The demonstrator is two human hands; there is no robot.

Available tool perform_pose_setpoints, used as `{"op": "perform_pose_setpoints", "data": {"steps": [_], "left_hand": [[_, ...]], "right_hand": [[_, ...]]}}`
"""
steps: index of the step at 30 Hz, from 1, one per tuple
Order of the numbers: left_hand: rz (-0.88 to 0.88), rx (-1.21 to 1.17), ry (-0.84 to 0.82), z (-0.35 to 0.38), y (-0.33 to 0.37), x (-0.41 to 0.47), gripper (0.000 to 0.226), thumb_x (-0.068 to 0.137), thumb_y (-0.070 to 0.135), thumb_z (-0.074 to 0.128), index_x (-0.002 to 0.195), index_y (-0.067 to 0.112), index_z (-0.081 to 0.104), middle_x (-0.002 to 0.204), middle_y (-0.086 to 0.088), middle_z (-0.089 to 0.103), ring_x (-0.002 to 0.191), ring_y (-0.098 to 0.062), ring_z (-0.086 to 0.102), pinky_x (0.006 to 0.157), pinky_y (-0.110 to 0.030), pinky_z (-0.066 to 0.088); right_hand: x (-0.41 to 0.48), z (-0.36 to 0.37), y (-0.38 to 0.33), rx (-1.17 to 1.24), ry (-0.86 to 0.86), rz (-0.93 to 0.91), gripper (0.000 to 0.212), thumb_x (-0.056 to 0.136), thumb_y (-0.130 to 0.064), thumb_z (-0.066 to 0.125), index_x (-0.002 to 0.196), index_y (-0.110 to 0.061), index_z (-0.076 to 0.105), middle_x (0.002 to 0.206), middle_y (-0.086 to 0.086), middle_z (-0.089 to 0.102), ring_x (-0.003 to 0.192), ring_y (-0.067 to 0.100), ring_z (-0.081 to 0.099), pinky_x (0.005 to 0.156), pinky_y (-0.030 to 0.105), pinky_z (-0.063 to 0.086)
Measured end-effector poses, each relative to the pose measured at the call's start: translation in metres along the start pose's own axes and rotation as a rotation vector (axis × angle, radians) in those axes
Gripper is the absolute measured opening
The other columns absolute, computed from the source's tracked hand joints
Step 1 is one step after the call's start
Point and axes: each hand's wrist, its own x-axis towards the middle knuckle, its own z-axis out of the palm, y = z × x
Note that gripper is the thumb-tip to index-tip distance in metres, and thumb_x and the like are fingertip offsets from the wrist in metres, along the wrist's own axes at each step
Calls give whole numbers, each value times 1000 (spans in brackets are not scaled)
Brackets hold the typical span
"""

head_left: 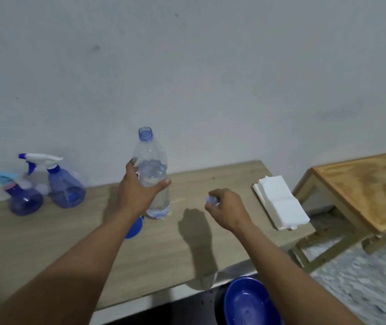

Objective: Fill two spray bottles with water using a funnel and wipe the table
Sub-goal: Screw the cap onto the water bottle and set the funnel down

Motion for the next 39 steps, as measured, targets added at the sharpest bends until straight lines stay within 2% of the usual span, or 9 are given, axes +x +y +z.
{"op": "perform_pose_setpoints", "data": {"steps": [3, 6, 11, 18, 21, 23, 28, 34, 39], "left_hand": [[-33, 26, 29, 8, 0, 6, 99, 67, 48, 86, 145, 22, 31, 141, -2, 53, 125, -25, 54, 99, -35, 46], [-68, 25, 0, 12, -4, 14, 83, 70, 47, 85, 136, 22, 41, 133, -2, 60, 117, -25, 59, 98, -39, 49], [-68, -9, -7, 11, -8, 19, 78, 70, 44, 86, 133, 23, 45, 125, 4, 61, 112, -21, 60, 92, -32, 48], [-92, -17, -16, 14, -15, 25, 66, 71, 42, 85, 120, 35, 42, 119, 7, 62, 106, -18, 61, 90, -29, 48], [-121, -18, -37, 17, -16, 25, 77, 72, 46, 83, 131, 30, 37, 124, 7, 58, 112, -20, 58, 92, -29, 46], [-119, -18, -40, 18, -17, 23, 78, 74, 47, 81, 134, 28, 36, 129, 6, 57, 115, -19, 56, 92, -28, 44], [-131, -5, -27, 18, -16, 20, 80, 72, 55, 79, 135, 32, 34, 136, 7, 55, 120, -20, 56, 100, -37, 48], [-118, -17, -21, 18, -17, 19, 79, 70, 55, 81, 132, 34, 36, 129, 9, 59, 114, -17, 58, 98, -37, 50], [-120, -21, 28, 21, -14, 15, 77, 73, 55, 78, 135, 33, 37, 128, 8, 60, 113, -17, 59, 94, -35, 51]], "right_hand": [[17, -41, -64, 139, 123, -185, 28, 93, -28, 64, 114, -11, 73, 108, 0, 72, 95, 15, 66, 90, 29, 51], [34, -67, -119, 169, 71, -340, 34, 96, -33, 61, 125, -16, 69, 115, -5, 67, 99, 9, 64, 91, 23, 48], [64, -73, -177, -9, -39, -523, 35, 98, -21, 57, 132, -12, 65, 127, 4, 62, 115, 20, 60, 98, 32, 48], [82, -76, -204, -188, -201, -558, 27, 93, -4, 47, 103, -3, 73, 111, 6, 72, 105, 28, 64, 94, 42, 52], [92, -78, -205, -224, -249, -562, 17, 93, -8, 54, 95, -1, 70, 96, -3, 71, 95, 29, 63, 76, 35, 54], [94, -76, -206, -243, -236, -534, 14, 94, -20, 61, 92, -9, 68, 89, -5, 65, 88, 23, 62, 67, 28, 47], [89, -67, -202, -427, -24, -536, 45, 93, -59, 54, 100, -14, 56, 93, -3, 62, 83, 20, 58, 66, 33, 43], [96, -74, -192, -158, -255, -556, 18, 98, -23, 52, 110, -21, 65, 105, -10, 69, 94, 14, 63, 83, 31, 53], [96, -53, -179, -13, -131, -545, 22, 98, -36, 58, 108, -17, 60, 104, -5, 68, 94, 15, 63, 80, 33, 53]]}}
